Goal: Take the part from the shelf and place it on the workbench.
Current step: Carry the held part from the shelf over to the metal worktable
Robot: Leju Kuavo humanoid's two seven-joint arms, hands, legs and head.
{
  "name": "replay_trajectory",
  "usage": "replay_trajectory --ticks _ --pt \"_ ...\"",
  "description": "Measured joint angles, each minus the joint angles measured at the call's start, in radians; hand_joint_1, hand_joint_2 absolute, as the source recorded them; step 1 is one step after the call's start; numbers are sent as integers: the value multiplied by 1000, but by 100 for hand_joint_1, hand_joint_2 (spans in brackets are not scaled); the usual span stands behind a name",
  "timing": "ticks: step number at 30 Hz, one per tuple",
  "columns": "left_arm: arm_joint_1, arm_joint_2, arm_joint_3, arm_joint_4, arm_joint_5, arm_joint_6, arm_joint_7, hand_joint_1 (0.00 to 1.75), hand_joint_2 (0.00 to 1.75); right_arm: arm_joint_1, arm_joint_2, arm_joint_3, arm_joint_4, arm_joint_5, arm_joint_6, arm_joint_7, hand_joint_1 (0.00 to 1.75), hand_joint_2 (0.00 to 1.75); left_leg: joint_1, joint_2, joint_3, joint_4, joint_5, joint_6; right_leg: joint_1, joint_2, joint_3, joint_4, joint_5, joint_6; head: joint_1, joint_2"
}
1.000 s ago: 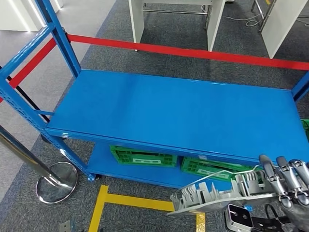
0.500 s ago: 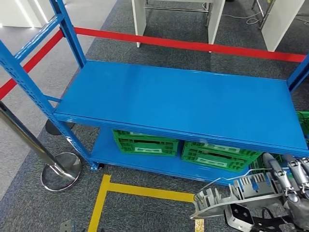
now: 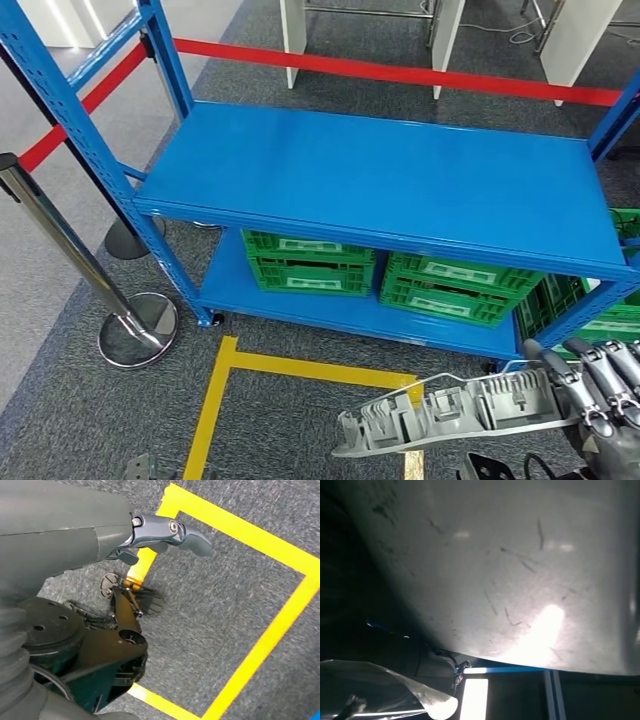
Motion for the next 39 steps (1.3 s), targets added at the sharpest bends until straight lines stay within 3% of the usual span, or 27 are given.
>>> replay_trajectory --ticks 2,3,5,6,7,8,9,10,12,14,16,18,19,22,23,24,25,26,28,30,32,34,37,38,39 --pt "2 1 0 0 0 -1 0 0 175 4 6 0 3 -11 0 -14 175 175 2 -1 -5 2 8 -10 0 -2 -15 -5 5 -18 0 0" --pt "4 1 1 0 0 -1 0 0 175 6 9 0 4 -13 0 -18 175 175 4 -2 -9 12 -13 -18 -2 -4 -24 -4 14 -27 -1 0" --pt "7 2 1 0 0 -1 0 0 175 8 14 0 6 -16 0 -20 175 175 10 -3 -21 84 -110 -34 -4 -7 -48 -4 37 -39 -6 0" --pt "8 2 1 0 -1 -1 0 0 175 10 17 0 7 -17 0 -23 175 175 14 -3 -27 145 -168 -41 -4 -7 -61 -3 50 -41 -7 0" --pt "8 2 2 0 -1 -1 0 0 175 10 19 -1 8 -21 0 -29 175 175 17 -3 -32 208 -207 -46 -4 -8 -74 -1 62 -41 -8 0" --pt "7 2 2 0 -2 0 0 0 175 11 23 -1 9 -27 0 -40 175 175 20 -3 -30 256 -220 -49 -4 -8 -89 2 75 -40 -8 0" --pt "7 2 2 0 -3 1 0 0 175 12 28 -2 11 -36 0 -54 175 175 22 -3 -17 279 -210 -50 -4 -10 -105 6 86 -39 -8 0" --pt "7 2 2 0 -5 4 0 0 175 13 33 -3 12 -45 0 -69 175 175 23 -2 10 265 -183 -50 -5 -13 -121 11 95 -38 -8 0" --pt "6 2 2 0 -7 10 -1 0 175 16 45 -9 15 -64 0 -102 175 175 24 16 102 145 -140 -46 -4 -21 -148 19 109 -33 -9 0" --pt "-1 3 2 0 -6 15 -3 0 175 19 57 -20 19 -85 0 -138 175 175 18 43 187 8 -150 -36 -1 -33 -159 23 120 -24 -8 0" --pt "-9 3 2 0 -7 19 -3 0 175 19 69 -32 25 -106 0 -171 175 175 10 43 205 -44 -164 -20 -1 -52 -162 22 133 -10 -7 0" --pt "-11 2 2 0 -8 23 -2 0 175 15 79 -43 33 -124 0 -200 175 175 11 26 192 -52 -148 -1 -5 -56 -173 31 128 1 -7 0" --pt "-12 2 2 0 -9 25 0 0 175 14 84 -50 38 -131 0 -212 175 175 11 19 185 -56 -137 9 -6 -46 -186 55 106 4 -5 0" --pt "-12 1 2 0 -10 31 5 0 175 14 100 -67 54 -145 0 -237 175 175 5 -2 153 -56 -109 25 -4 -8 -257 232 -7 5 -2 0" --pt "-12 1 2 0 -10 32 7 0 175 15 106 -71 59 -147 0 -242 175 175 2 -10 142 -54 -101 27 -2 -4 -272 282 -27 5 -1 0" --pt "-11 1 2 0 -10 33 8 0 175 15 110 -74 64 -149 0 -246 175 175 0 -19 131 -52 -94 27 -1 -2 -270 298 -29 4 -1 0" --pt "-11 1 3 0 -11 33 8 0 175 15 114 -78 67 -151 0 -249 175 175 -2 -30 122 -48 -89 26 1 1 -246 272 -12 1 -1 0" --pt "-11 1 3 0 -11 34 9 0 175 14 118 -81 70 -155 0 -255 175 175 -3 -41 115 -43 -85 25 3 10 -204 210 17 -4 -1 0" --pt "-13 -1 2 0 -13 35 12 0 175 14 125 -85 75 -166 0 -270 175 175 -6 -61 100 -29 -81 21 2 50 -120 71 53 -16 -2 0" --pt "-15 -3 2 0 -17 37 16 0 175 12 134 -90 81 -176 0 -285 175 175 -5 -80 84 -18 -75 13 3 71 -87 14 55 -22 -2 0" --pt "-13 -2 2 0 -20 41 20 0 175 11 143 -93 88 -182 0 -296 175 175 -3 -99 72 -13 -67 1 3 51 -86 12 61 -28 -2 0" --pt "-10 -1 2 1 -22 45 23 0 175 10 153 -93 96 -187 0 -305 175 175 -5 -86 57 13 -86 -12 -4 26 -87 7 70 -36 -7 0" --pt "-13 0 2 2 -24 49 27 0 175 12 170 -93 106 -195 0 -319 175 175 7 -31 -13 179 -182 -38 -8 -16 -92 5 75 -41 -19 0" --pt "-12 0 2 2 -25 50 27 0 175 12 176 -93 110 -198 0 -324 175 175 14 -23 -34 234 -205 -45 -8 -30 -93 5 75 -41 -19 0" --pt "-11 1 2 2 -26 50 27 0 175 13 181 -93 114 -202 0 -328 175 175 20 -19 -42 262 -209 -51 -9 -44 -95 5 76 -40 -19 0"
